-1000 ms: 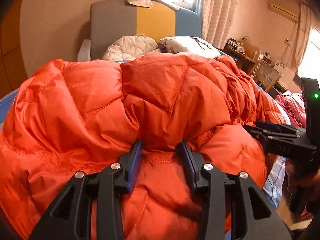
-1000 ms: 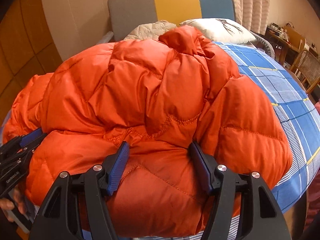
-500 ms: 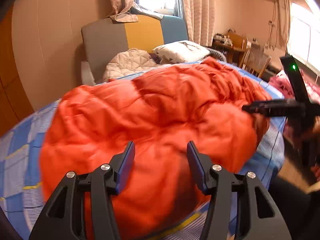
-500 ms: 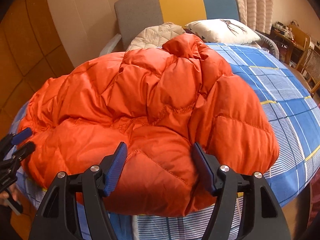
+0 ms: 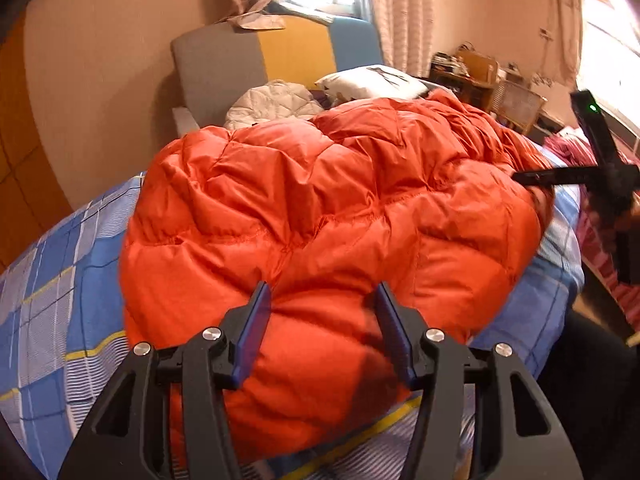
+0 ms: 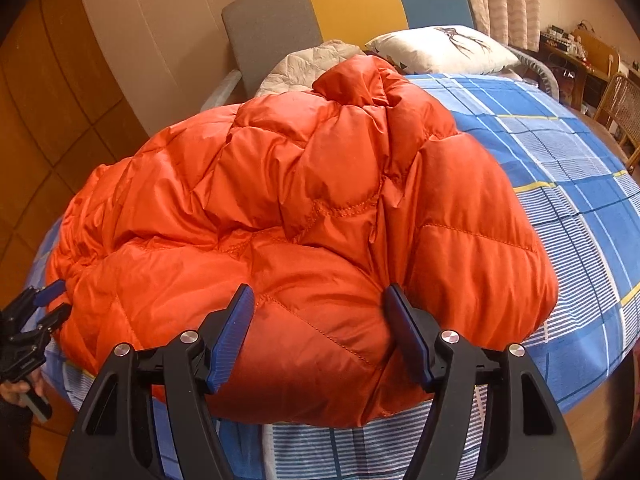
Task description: Fold large clothes
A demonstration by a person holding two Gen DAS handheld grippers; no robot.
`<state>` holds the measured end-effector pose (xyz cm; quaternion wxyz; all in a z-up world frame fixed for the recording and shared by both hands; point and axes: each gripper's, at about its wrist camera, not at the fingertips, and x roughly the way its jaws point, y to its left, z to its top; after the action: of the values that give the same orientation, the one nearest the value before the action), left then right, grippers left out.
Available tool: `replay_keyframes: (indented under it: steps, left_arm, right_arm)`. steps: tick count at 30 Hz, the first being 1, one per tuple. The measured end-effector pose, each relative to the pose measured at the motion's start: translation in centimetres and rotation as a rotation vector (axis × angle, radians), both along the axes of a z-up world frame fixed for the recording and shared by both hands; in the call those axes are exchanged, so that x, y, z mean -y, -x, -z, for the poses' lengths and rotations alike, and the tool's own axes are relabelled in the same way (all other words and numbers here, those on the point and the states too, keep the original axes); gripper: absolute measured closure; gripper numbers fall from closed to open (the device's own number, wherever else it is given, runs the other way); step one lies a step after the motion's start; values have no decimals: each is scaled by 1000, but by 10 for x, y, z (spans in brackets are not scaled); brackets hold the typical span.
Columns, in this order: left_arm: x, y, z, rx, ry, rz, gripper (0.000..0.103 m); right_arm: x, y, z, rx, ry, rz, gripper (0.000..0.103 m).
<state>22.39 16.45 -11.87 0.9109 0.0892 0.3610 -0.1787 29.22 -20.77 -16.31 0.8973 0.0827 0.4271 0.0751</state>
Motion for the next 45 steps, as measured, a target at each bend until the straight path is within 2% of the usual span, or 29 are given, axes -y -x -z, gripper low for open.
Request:
replay_keyframes:
  steps: [3, 6, 15, 23, 26, 31, 35, 36, 37, 42, 43, 45]
  left_arm:
    - [-10, 4, 2, -14, -11, 4, 50]
    - [-22, -1, 12, -51, 48, -14, 50]
    - [-24, -5, 22, -81, 55, 0, 50]
    - [-22, -10, 22, -125, 24, 36, 50]
    - [-21, -13, 22, -133, 19, 39, 50]
    - [-20, -14, 21, -146, 0, 65, 50]
    - [-20, -14, 21, -154, -12, 73, 50]
    - [-20, -14, 21, -156, -9, 70, 50]
    - [-20, -14, 21, -155, -11, 69, 50]
    - [-22, -14, 22, -164, -14, 74, 50]
    - [-23, -14, 22, -166, -13, 76, 50]
    - [-24, -13, 23, -173, -12, 81, 50]
  right_arm:
    - [-2, -1, 1, -5, 7, 2, 36]
    - [-7, -2, -1, -2, 37, 7, 35]
    - [-5, 21, -15, 34, 120, -22, 32]
    - [12, 42, -13, 14, 137, -175, 32]
    - [36, 47, -9, -31, 50, -160, 32]
    - [85, 47, 1, -83, -152, -116, 32]
    - [112, 31, 12, -122, -255, -91, 32]
    - [114, 28, 14, -125, -269, -87, 32]
    - [119, 19, 18, -139, -329, -88, 32]
    - [127, -9, 38, -196, -438, -48, 32]
    - [125, -13, 40, -201, -439, -57, 34]
    - [120, -18, 39, -204, -414, -81, 57]
